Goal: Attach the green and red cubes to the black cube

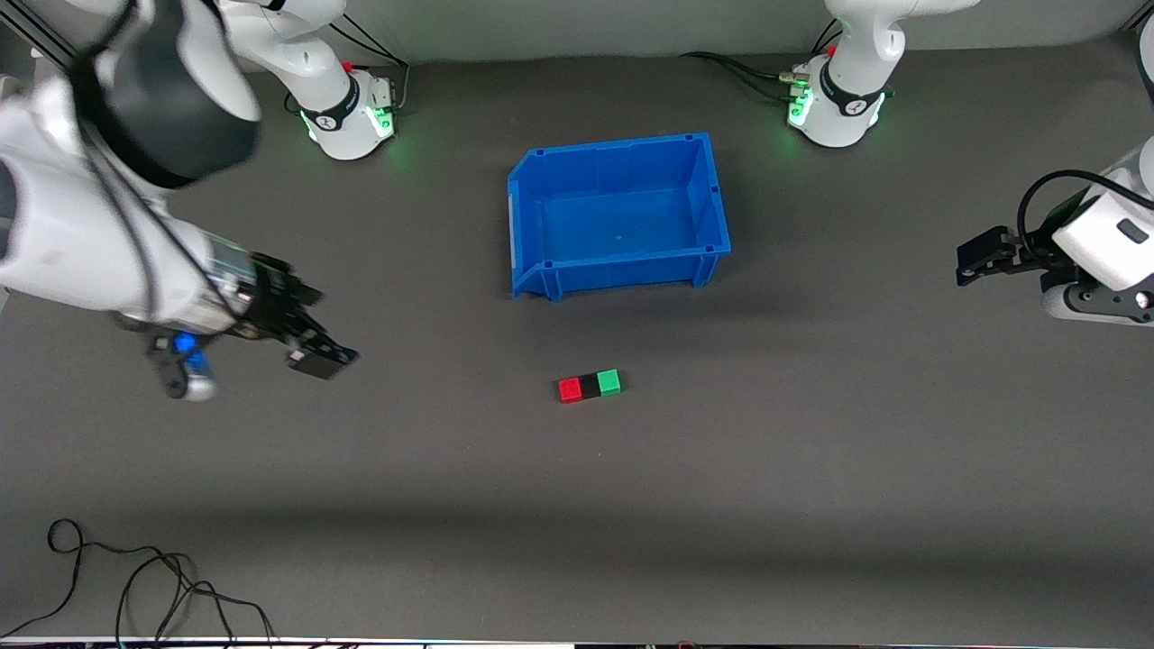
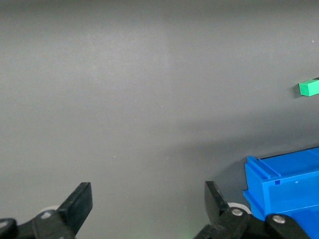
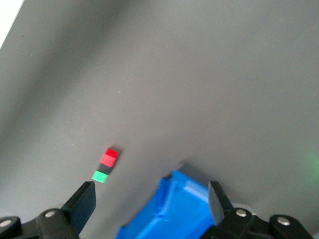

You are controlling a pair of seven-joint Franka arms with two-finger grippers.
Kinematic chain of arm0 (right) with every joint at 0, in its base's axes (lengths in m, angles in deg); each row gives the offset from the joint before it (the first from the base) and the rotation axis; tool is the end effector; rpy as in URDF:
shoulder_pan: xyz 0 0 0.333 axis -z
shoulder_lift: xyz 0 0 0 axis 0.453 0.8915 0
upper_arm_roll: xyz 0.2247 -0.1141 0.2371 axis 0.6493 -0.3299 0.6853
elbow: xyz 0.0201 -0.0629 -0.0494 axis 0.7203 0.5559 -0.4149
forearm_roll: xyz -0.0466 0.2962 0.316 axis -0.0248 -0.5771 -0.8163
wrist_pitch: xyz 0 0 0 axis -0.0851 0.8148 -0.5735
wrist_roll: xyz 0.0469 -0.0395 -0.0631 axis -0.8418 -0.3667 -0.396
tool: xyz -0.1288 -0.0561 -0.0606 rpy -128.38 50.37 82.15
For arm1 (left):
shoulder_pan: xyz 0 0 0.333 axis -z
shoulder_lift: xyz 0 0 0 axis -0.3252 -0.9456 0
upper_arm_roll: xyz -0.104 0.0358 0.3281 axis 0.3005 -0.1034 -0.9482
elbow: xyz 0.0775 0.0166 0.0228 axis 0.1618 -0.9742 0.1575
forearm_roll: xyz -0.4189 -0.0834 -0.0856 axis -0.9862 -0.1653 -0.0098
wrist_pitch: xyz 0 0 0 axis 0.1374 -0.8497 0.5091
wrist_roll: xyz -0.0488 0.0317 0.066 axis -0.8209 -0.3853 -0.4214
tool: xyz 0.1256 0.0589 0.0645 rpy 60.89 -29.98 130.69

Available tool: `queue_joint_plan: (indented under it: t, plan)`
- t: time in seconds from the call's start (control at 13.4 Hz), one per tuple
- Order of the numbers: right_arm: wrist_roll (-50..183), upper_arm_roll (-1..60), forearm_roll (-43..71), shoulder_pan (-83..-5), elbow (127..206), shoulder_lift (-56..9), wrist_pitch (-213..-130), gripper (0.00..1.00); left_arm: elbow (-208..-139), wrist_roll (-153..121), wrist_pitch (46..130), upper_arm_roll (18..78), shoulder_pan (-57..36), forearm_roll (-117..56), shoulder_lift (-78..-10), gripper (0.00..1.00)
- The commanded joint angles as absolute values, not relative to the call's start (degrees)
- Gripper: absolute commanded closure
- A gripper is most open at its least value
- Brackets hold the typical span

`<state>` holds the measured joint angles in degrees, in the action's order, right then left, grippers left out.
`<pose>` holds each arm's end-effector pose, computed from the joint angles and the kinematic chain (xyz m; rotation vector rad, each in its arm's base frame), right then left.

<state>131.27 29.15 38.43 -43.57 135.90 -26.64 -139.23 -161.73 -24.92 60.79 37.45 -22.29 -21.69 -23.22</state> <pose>0.6719 0.1794 0.5648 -2.7783 1.2195 0.2839 0.6200 -0.0454 0.5817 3.1223 -0.1890 -0.0709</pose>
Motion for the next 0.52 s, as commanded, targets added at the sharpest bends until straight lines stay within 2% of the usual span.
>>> queue_joint_plan:
  t: [0.0,0.22,0.45]
  plan:
    - [111.01,23.94,40.42,-43.37,142.22,-32.75,-137.11,0.0,-163.37,-25.93,60.54,37.26,-22.67,-20.76,-21.17,0.0]
    - [93.47,22.33,48.86,-43.28,147.14,-36.97,-137.45,0.0,-163.02,-26.19,60.72,37.26,-22.76,-20.76,-21.6,0.0]
    - [86.26,20.14,49.32,-43.28,151.53,-39.78,-140.6,0.0,-162.84,-26.8,60.89,37.17,-22.85,-20.76,-21.78,0.0]
